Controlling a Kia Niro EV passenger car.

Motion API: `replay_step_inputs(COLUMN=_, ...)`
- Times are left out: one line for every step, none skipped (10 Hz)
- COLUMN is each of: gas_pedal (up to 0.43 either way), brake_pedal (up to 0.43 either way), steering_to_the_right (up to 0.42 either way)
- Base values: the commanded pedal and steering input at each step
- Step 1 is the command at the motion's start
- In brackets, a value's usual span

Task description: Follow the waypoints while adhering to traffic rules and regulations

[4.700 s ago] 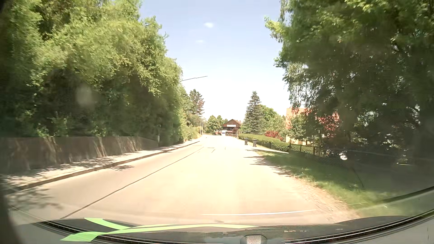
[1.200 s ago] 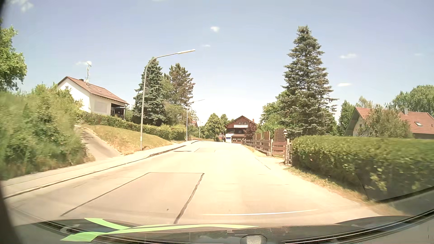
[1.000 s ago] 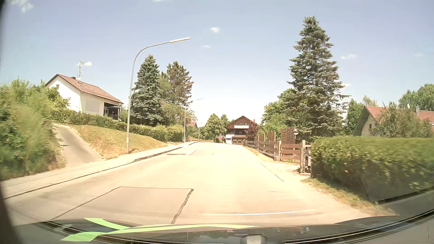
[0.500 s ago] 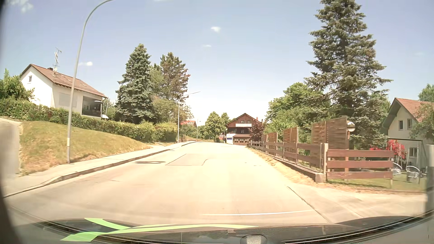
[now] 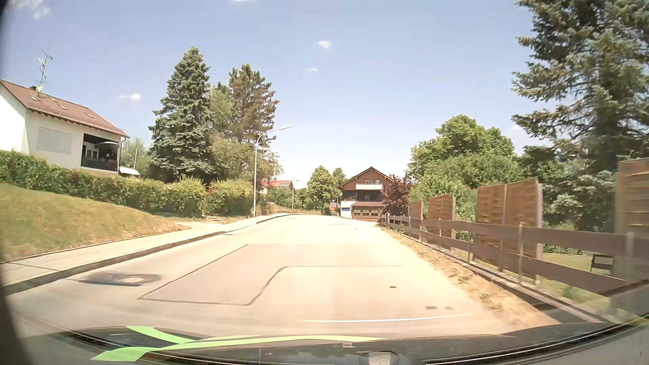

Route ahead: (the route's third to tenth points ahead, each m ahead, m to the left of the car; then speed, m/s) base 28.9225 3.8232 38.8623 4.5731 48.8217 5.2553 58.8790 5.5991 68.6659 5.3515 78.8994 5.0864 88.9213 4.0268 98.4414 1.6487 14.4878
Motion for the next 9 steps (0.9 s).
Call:
replay_step_inputs(gas_pedal=0.169, brake_pedal=0.0, steering_to_the_right=-0.008)
replay_step_inputs(gas_pedal=0.177, brake_pedal=0.0, steering_to_the_right=-0.01)
replay_step_inputs(gas_pedal=0.177, brake_pedal=0.0, steering_to_the_right=-0.014)
replay_step_inputs(gas_pedal=0.177, brake_pedal=0.0, steering_to_the_right=-0.016)
replay_step_inputs(gas_pedal=0.177, brake_pedal=0.0, steering_to_the_right=-0.017)
replay_step_inputs(gas_pedal=0.169, brake_pedal=0.0, steering_to_the_right=-0.017)
replay_step_inputs(gas_pedal=0.157, brake_pedal=0.0, steering_to_the_right=-0.017)
replay_step_inputs(gas_pedal=0.118, brake_pedal=0.0, steering_to_the_right=-0.017)
replay_step_inputs(gas_pedal=0.118, brake_pedal=0.0, steering_to_the_right=-0.017)
